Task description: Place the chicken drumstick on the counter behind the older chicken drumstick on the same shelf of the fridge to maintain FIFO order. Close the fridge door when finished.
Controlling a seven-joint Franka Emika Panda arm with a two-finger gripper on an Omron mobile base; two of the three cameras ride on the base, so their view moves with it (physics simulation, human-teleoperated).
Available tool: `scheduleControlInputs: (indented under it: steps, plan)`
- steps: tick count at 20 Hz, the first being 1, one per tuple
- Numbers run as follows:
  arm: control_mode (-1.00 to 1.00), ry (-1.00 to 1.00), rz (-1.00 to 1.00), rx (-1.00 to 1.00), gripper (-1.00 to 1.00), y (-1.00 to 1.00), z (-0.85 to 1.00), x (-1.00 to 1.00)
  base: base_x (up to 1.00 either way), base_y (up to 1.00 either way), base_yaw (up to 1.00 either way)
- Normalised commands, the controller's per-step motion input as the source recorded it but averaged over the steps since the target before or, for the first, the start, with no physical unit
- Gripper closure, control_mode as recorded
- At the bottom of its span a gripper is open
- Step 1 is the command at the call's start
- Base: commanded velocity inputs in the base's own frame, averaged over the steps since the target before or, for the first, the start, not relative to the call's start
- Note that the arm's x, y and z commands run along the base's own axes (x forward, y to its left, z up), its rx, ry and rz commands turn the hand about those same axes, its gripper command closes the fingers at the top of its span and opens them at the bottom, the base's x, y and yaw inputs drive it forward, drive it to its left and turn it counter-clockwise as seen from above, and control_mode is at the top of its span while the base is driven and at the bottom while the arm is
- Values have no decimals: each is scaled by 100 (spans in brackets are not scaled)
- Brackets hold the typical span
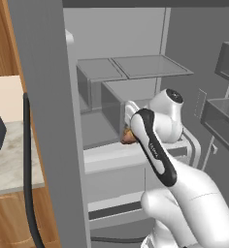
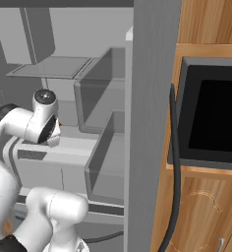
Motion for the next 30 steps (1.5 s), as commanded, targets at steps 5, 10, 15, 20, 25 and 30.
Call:
scheduleControlInputs:
  steps: [5, 10, 15, 20, 25, 30]
  plan:
    - [-100, -1, 4, -3, 100, 0, -39, 70, 0, 0, 0]
    - [-100, -11, 3, 0, 100, 0, -14, 61, 0, 0, 0]
    - [-100, -1, 0, 0, 100, 5, 0, 66, 0, 0, 0]
    - [-100, 0, 0, 0, 100, 11, 4, 73, 0, 0, 0]
    - [-100, -1, -2, 2, 100, 1, 0, 17, 0, 0, 0]
    - [-100, -10, -2, 3, 100, 13, -10, 41, 0, 0, 0]
